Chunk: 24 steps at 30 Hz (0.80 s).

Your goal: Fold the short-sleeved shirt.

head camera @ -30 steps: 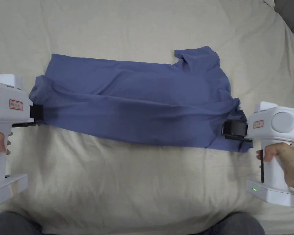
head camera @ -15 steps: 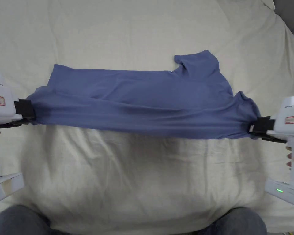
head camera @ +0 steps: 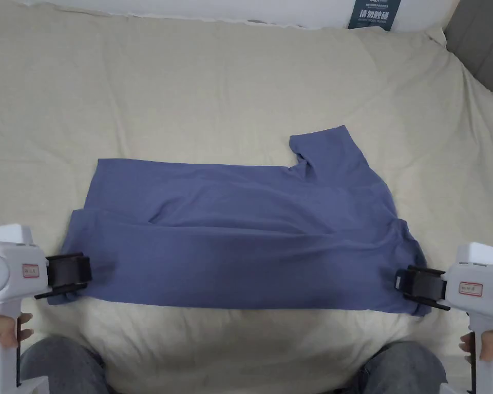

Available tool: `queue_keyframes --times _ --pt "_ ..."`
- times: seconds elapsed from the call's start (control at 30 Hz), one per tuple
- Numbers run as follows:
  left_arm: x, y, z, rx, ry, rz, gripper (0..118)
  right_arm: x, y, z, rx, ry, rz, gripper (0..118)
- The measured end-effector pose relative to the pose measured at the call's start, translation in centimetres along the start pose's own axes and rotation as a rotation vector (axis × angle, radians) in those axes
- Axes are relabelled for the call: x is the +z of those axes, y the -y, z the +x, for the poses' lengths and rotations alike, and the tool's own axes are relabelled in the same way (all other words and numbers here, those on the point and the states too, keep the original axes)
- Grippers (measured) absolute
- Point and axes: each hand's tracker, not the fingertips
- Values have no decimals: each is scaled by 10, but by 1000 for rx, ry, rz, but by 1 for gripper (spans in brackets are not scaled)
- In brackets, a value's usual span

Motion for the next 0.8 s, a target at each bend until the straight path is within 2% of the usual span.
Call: queue_keyframes --times 0.07,0.17,0.3,0.33,0.4,0.5,0.57,0.63,0.67,0.7,0.8 --pt "23 -14 4 -16 38 127 118 24 -13 -3 52 -9 121 108" --pt "64 -32 24 -98 9 375 118 64 -38 -14 120 -3 315 109" --pt "105 -42 55 -191 -47 666 118 112 -55 -39 148 -25 587 114" --pt "108 -43 59 -200 -50 701 118 121 -56 -45 153 -35 642 118" --pt "117 -42 70 -204 -31 759 117 136 -56 -58 168 -51 737 118" --pt "122 -39 79 -188 3 785 96 145 -52 -72 192 -81 796 116" --pt "124 -36 82 -190 12 807 64 147 -49 -79 179 -97 809 74" --pt "123 -33 85 -191 9 829 23 146 -49 -83 159 -100 799 15" --pt "123 -33 86 -191 14 837 12 143 -50 -85 142 -104 797 7" --pt "123 -34 85 -187 21 836 3 141 -50 -85 126 -110 793 4" --pt "120 -36 85 -176 64 814 0 132 -53 -85 90 -122 750 1"
